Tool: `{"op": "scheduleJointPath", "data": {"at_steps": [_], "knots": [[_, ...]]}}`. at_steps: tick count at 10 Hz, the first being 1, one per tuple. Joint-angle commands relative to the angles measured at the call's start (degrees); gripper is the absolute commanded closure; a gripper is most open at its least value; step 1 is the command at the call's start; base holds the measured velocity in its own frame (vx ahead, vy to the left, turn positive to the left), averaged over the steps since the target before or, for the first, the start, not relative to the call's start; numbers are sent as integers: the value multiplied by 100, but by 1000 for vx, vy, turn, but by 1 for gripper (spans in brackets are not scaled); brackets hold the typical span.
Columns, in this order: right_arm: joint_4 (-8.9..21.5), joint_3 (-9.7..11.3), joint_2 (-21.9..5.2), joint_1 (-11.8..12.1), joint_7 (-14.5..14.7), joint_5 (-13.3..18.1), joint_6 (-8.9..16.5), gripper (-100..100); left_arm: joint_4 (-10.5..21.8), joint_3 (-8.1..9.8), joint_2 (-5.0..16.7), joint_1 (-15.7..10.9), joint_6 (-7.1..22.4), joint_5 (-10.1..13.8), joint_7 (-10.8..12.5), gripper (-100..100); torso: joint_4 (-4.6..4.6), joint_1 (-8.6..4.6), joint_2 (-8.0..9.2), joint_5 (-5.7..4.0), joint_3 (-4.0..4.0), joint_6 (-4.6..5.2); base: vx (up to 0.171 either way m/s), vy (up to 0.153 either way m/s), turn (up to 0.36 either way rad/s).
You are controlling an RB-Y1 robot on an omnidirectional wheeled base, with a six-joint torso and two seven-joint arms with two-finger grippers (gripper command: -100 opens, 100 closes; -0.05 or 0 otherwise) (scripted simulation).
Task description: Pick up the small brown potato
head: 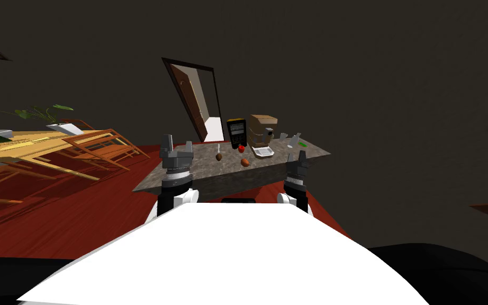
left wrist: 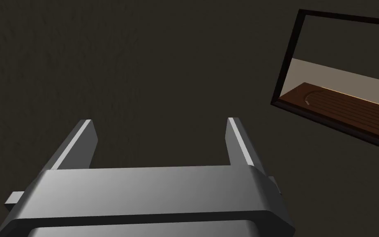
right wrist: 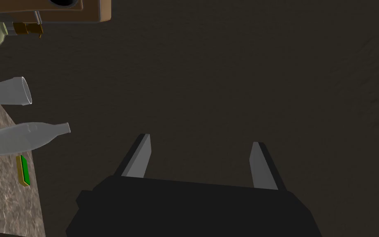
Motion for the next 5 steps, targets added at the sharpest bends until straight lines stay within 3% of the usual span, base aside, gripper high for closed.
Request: {"op": "scheduleJointPath", "data": {"at_steps": [1,5], "knots": [[0,0,0,0,0,0,0,0,42,3,185,56,32,21,-29,-100,0,0,0,0,0,0,0,-1,-67],[0,0,0,0,0,0,0,0,286,33,889,331,224,164,-186,-100,0,2,1,0,1,1,-1,-2,-129]]}}
